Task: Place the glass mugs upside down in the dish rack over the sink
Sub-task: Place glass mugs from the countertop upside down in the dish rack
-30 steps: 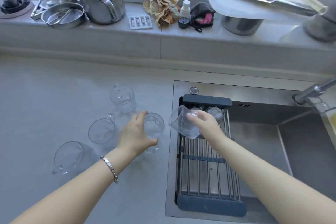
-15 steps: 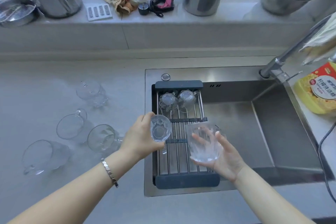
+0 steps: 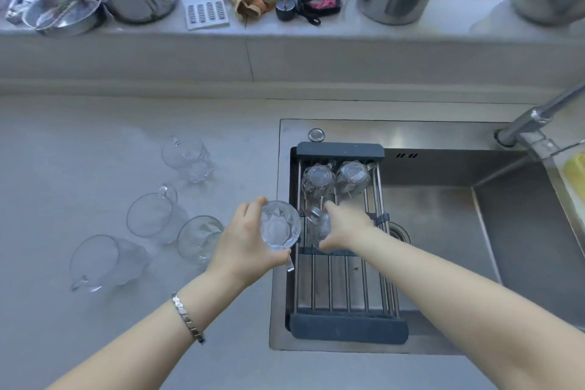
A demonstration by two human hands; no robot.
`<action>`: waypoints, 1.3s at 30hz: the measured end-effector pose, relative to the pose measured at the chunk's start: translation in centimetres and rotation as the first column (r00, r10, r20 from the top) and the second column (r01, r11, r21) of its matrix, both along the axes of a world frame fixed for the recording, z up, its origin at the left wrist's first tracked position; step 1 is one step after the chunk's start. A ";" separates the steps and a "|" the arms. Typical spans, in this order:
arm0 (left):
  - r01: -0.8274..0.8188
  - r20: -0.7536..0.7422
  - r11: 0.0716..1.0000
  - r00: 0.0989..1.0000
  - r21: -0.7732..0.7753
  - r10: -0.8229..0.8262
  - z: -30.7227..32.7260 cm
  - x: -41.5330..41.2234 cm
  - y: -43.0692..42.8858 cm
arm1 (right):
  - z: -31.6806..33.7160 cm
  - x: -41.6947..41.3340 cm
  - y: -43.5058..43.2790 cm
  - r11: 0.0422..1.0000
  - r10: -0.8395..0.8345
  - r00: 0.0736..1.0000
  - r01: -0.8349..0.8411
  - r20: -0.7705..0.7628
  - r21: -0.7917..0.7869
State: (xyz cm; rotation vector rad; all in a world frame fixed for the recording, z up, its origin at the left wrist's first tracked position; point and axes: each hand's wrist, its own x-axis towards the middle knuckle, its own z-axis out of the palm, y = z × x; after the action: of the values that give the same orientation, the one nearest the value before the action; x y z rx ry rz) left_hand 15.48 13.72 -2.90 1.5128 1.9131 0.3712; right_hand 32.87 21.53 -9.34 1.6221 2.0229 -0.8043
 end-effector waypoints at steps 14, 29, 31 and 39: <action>-0.080 0.122 0.995 0.989 -0.063 0.087 -0.1 1.3 -0.4 | 1.6 3.4 -5.6 0.973 -0.188 0.827 0.232 -0.530 0.017; 0.066 0.347 0.964 0.937 -0.257 0.029 0.8 4.7 1.4 | 5.3 9.5 -6.4 0.868 -0.280 0.731 0.469 -0.623 0.161; 0.013 0.308 0.973 0.949 -0.230 0.060 0.4 3.8 1.1 | 5.4 10.2 -4.6 0.866 -0.331 0.818 0.461 -0.471 0.193; 0.010 0.277 0.980 0.960 -0.201 0.047 -0.6 1.0 -0.7 | 1.3 6.1 -0.1 0.746 -0.656 0.748 0.663 -0.100 0.064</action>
State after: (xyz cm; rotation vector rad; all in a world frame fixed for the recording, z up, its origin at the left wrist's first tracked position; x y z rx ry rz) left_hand 16.46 13.01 -3.50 1.2393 1.6873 0.3686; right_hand 38.99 21.40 -8.02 2.4551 1.5157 -1.0127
